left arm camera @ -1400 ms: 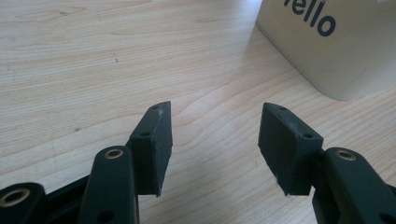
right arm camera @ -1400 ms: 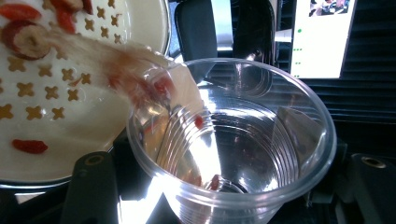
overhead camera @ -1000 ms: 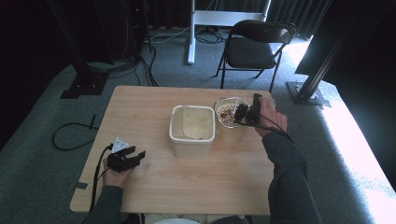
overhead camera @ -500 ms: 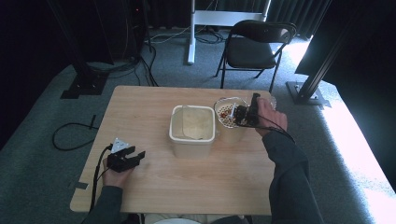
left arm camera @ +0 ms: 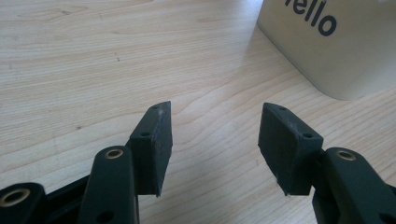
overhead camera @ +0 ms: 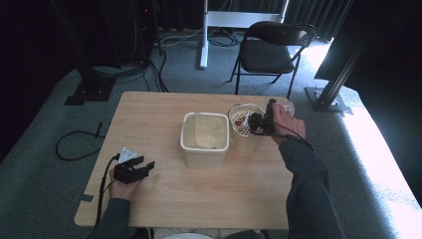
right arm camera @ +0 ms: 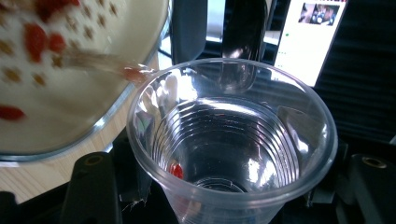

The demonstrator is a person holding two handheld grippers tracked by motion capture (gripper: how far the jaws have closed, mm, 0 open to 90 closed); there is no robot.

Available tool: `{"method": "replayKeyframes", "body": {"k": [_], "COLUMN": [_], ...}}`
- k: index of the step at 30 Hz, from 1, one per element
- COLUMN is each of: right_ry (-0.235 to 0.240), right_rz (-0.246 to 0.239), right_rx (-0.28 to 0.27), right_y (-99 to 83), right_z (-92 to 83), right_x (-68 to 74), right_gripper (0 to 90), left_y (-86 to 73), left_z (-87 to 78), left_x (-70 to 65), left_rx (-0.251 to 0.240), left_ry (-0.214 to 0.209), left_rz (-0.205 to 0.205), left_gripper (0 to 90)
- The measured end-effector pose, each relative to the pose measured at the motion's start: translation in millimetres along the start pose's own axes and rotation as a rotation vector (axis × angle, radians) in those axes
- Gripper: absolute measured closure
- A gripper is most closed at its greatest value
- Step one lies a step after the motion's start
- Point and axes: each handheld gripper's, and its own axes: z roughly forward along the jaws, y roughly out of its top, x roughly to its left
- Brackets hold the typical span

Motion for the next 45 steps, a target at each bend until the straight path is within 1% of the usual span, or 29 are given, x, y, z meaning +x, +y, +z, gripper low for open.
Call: {"method": "replayKeyframes", "body": {"k": [1,3,4,5,8,9,11,13,15,16,17,21,22,25,26,28,29,30,31,32,33,36,37,39,40,41,42,43,45], "right_ry": [-0.01,-0.019,-0.019,-0.039,-0.036,-0.036,-0.021,-0.018,-0.018,-0.019,-0.019,-0.003,-0.003,-0.008,-0.009,-0.006,0.001,0.008,0.011,0.014,0.015,0.004,-0.003,-0.002,0.0,0.005,0.01,0.009,0.01], "right_rz": [-0.012,-0.024,-0.024,-0.053,-0.057,-0.057,-0.047,-0.046,-0.056,-0.049,-0.049,-0.008,-0.007,-0.03,-0.026,-0.019,0.002,0.01,0.012,0.014,0.014,0.01,0.016,0.022,0.031,0.042,0.052,0.051,0.038], "right_rx": [-0.027,-0.046,-0.046,-0.069,-0.03,-0.03,0.0,-0.015,-0.05,-0.067,-0.071,-0.042,-0.038,-0.08,-0.094,-0.099,-0.071,-0.05,-0.035,-0.034,-0.044,-0.125,-0.127,-0.116,-0.1,-0.045,-0.033,-0.041,-0.087], "right_y": [4.4,8.9,8.9,13.7,7.4,7.4,3.2,6.3,11.2,13.0,12.8,2.7,2.7,10.3,11.9,11.9,4.4,0.5,-1.7,-1.6,1.2,13.3,14.0,12.1,9.3,1.9,0.8,2.4,10.1], "right_z": [-4.0,-8.7,-8.7,-14.3,-9.3,-9.3,-4.0,-6.5,-11.1,-13.5,-13.6,-8.7,-8.9,-15.2,-16.9,-17.0,-11.8,-8.7,-6.8,-6.8,-9.4,-23.1,-24.2,-22.2,-19.7,-12.0,-10.8,-11.9,-18.7], "right_x": [0.6,1.4,1.4,0.6,-2.7,-2.7,-2.4,-1.0,0.1,0.4,-0.3,-2.3,-2.1,0.4,0.2,-0.5,-2.5,-2.9,-3.1,-2.8,-2.2,-1.8,-3.0,-4.7,-5.6,-7.3,-7.7,-7.5,-5.5], "right_gripper": [33.2,33.2,33.2,33.2,33.1,33.1,33.0,33.0,33.0,33.0,32.9,32.8,32.8,32.8,32.8,32.8,32.8,32.8,32.8,32.8,32.8,32.8,32.8,32.8,32.8,32.7,32.7,32.7,32.5], "left_y": [0.1,0.1,0.3,0.2,-0.2,-0.2,-0.4,-0.2,-0.1,-0.1,-0.1,-0.5,-0.4,0.0,0.0,-0.2,-0.2,-0.3,-0.3,-0.1,0.1,0.6,0.6,0.6,0.4,0.2,0.1,0.1,0.6], "left_z": [1.1,1.1,1.2,0.7,-1.2,-1.2,-1.2,-0.3,0.6,0.7,0.6,0.0,0.6,1.5,1.6,0.5,0.0,-0.2,0.2,0.7,1.6,3.7,3.8,3.5,1.6,1.1,1.1,1.5,2.5], "left_x": [-0.6,-0.6,-1.1,-1.1,0.7,0.7,1.2,0.4,-0.4,-0.7,-0.8,0.7,0.5,-1.3,-1.5,-0.7,-0.2,0.6,0.8,0.7,0.4,-1.9,-2.5,-2.7,-2.1,-1.0,-0.1,0.6,0.4], "left_rx": [0.006,0.006,0.007,0.005,0.002,0.002,-0.001,0.001,0.006,0.008,0.007,0.005,0.007,0.008,0.008,0.006,0.004,0.004,0.003,0.005,0.006,0.016,0.017,0.016,0.01,0.007,0.006,0.005,0.009], "left_ry": [0.002,0.002,0.001,0.002,0.003,0.003,0.001,0.001,0.001,0.003,0.002,0.004,0.004,0.003,0.003,0.005,0.004,0.004,0.004,0.004,0.002,0.003,0.005,0.006,0.006,0.005,0.005,0.004,0.005], "left_rz": [0.004,0.004,0.007,0.007,0.003,0.003,0.0,0.003,0.005,0.006,0.007,-0.001,-0.002,0.006,0.007,0.008,0.002,0.001,-0.003,-0.003,0.0,0.013,0.017,0.019,0.015,0.01,0.004,0.0,0.004], "left_gripper": [45.6,45.6,45.6,45.5,45.6,45.6,45.6,45.6,45.6,45.6,45.6,45.6,45.6,45.6,45.6,45.6,45.6,45.6,45.6,45.6,45.6,45.6,45.6,45.6,45.6,45.6,45.6,45.6,45.6]}}
